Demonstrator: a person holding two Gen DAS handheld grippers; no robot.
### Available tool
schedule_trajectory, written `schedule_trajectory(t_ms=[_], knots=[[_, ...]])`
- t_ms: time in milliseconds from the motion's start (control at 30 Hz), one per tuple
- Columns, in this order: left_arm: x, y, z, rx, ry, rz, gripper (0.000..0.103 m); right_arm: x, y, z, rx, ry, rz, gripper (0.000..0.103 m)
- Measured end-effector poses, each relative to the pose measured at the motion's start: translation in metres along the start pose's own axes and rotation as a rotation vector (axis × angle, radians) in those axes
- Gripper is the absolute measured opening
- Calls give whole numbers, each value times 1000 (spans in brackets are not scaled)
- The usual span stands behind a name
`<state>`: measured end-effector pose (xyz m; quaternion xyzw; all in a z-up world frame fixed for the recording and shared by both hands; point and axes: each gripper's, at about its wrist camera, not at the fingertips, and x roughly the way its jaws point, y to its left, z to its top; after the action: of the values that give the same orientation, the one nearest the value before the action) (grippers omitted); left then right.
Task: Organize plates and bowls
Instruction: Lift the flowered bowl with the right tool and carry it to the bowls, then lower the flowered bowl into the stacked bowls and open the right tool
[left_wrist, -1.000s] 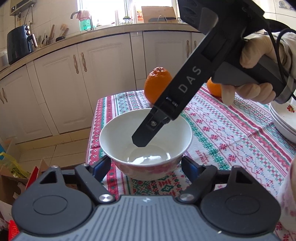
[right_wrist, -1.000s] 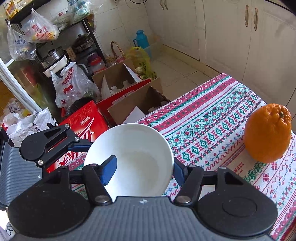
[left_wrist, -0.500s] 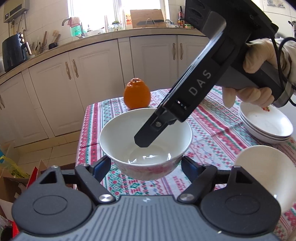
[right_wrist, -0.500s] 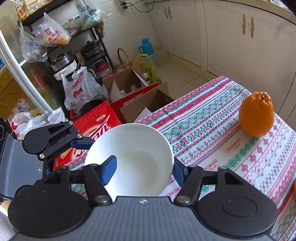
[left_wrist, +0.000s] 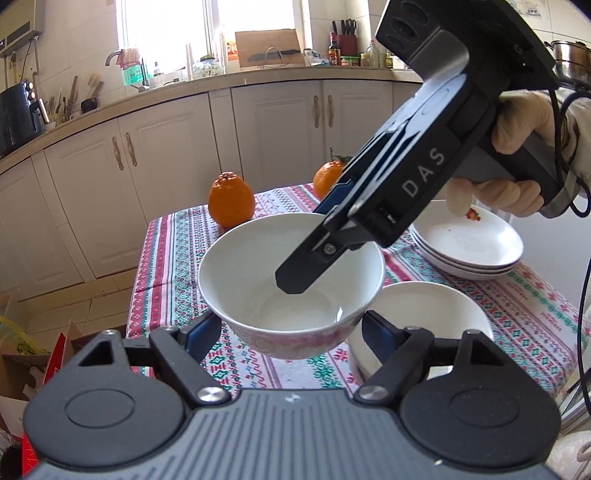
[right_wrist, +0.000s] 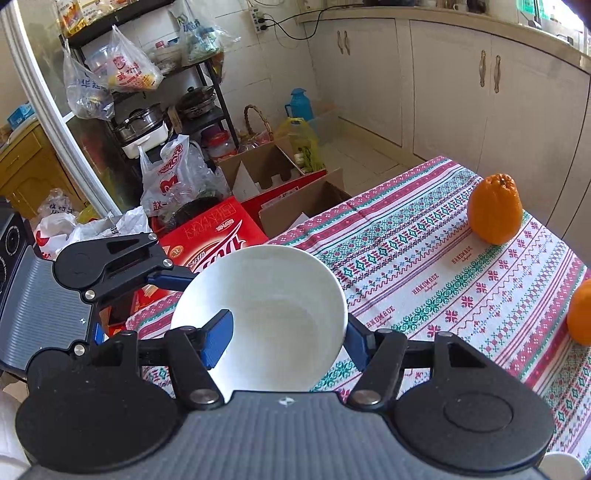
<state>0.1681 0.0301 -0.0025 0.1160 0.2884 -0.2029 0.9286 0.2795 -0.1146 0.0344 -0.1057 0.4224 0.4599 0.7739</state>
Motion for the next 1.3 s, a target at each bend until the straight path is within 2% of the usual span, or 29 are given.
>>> schedule_trajectory(t_ms=[533, 833, 1300], knots=[[-19, -41, -3, 53, -9, -83, 83, -48, 21, -51, 24, -43, -50, 69], [-10, -57, -9, 65, 16, -114, 83, -51, 15, -75, 67, -38, -67, 69], [-2, -61, -14, 51, 34, -139, 85, -45, 6, -87, 95, -37, -61, 69]])
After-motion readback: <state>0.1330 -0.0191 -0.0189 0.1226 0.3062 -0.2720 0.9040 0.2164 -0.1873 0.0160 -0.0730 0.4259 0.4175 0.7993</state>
